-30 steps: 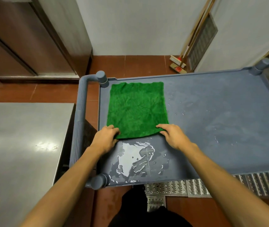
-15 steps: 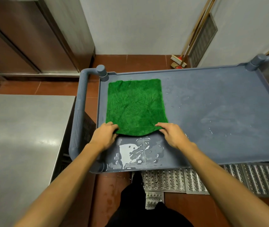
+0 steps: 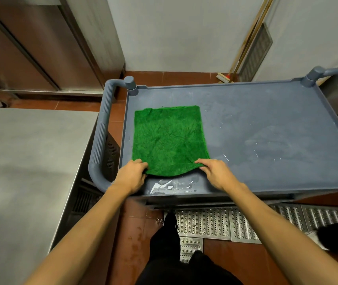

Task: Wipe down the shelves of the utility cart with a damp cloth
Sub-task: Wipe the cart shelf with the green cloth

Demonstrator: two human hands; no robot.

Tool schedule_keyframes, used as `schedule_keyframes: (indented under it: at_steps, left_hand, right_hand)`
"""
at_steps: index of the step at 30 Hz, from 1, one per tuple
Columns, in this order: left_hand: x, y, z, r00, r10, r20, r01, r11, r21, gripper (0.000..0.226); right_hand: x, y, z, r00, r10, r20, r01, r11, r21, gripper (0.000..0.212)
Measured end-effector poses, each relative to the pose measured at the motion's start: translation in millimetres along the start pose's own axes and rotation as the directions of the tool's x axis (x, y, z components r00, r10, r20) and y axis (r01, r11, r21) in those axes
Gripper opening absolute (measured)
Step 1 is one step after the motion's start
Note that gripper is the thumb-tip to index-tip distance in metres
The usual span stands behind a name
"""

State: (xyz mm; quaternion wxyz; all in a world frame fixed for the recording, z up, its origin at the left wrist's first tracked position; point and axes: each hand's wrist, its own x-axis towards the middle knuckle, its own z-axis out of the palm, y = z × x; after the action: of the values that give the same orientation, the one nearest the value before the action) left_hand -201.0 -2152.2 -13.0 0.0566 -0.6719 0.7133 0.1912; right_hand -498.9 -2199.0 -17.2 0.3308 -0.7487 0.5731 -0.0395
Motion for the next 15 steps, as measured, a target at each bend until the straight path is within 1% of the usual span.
schedule_keyframes:
  at_steps: [4,8,15]
  left_hand:
    - [-17,9,9,1.0,-0.02,0.017,0.02,1.0,0.012,0.03]
    - [-33,16,16,0.999,-0.041,-0.011,0.041,0.999,0.028,0.03]
    - [-56,21,25,0.998,0.003,-0.067,0.01,0.982,0.189,0.03]
  right_hand:
    - [-14,4,6,1.0,0.005,0.017,-0.004,1.0,-0.017,0.032]
    - [-27,7,12,1.0,-0.005,0.015,0.006,0.998,-0.057,0.032]
    - [-45,11,21,1.0,0.001,0.026,0.001,0.998,-0.065,0.032]
